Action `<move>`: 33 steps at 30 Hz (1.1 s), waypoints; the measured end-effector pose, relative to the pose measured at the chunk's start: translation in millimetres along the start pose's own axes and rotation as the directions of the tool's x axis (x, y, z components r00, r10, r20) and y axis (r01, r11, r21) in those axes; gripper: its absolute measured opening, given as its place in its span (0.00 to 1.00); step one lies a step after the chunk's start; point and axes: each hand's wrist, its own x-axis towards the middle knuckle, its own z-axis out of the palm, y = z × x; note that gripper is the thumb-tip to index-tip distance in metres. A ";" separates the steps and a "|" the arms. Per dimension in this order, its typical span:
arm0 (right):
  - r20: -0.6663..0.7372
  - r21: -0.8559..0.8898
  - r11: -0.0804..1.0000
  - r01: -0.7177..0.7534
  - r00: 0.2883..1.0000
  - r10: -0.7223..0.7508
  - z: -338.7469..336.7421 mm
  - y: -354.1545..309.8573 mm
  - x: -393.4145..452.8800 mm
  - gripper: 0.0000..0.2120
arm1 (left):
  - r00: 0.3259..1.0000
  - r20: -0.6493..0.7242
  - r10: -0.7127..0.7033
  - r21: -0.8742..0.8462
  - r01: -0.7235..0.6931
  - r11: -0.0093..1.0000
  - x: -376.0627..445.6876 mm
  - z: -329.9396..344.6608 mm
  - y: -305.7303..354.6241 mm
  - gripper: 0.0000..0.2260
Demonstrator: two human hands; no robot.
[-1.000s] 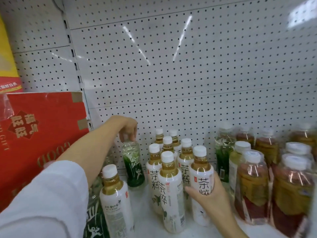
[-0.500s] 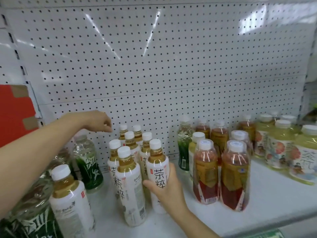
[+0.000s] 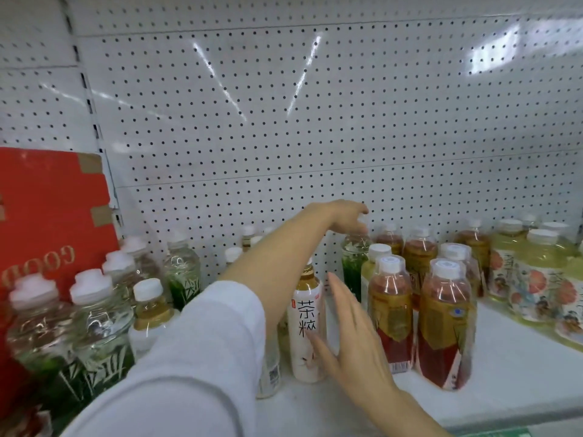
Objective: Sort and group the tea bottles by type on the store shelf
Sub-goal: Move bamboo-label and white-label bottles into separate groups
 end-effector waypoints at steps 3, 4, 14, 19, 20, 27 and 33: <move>-0.058 -0.078 0.996 0.053 0.997 -0.058 -12.9 10.1 -4.4 0.35 | 0.996 -0.057 -0.067 -0.035 0.065 0.997 14.4 12.9 6.4 0.27; -0.068 -0.091 0.994 0.052 0.996 -0.058 -17.2 13.0 -6.4 0.35 | 0.992 -0.082 -0.095 -0.056 0.091 0.994 17.0 14.9 6.9 0.25; -0.045 -0.221 0.966 0.138 0.988 -0.151 -37.0 33.4 -20.8 0.34 | 0.911 -0.314 -0.266 -0.332 0.157 0.930 -25.6 -27.3 -3.7 0.22; -0.049 -0.227 0.957 0.182 0.979 -0.198 -28.0 37.6 -24.2 0.32 | 0.695 -0.641 -0.326 -0.558 -0.130 0.820 -89.7 -83.0 -2.1 0.21; -0.053 -0.217 0.958 0.187 0.978 -0.202 -24.8 37.9 -25.3 0.32 | 0.633 -0.695 -0.341 -0.568 -0.192 0.800 -104.8 -93.1 -2.3 0.19; -0.234 -0.018 0.977 0.212 0.949 -0.210 -9.2 4.2 -29.4 0.19 | 0.249 -0.847 -0.469 -0.528 -0.311 0.790 -211.7 -130.9 -22.9 0.12; 0.027 0.580 0.813 0.055 0.996 -0.087 -8.8 -87.4 -40.1 0.15 | 0.302 -0.838 -0.454 -0.508 -0.128 0.852 -304.3 -59.0 -13.7 0.12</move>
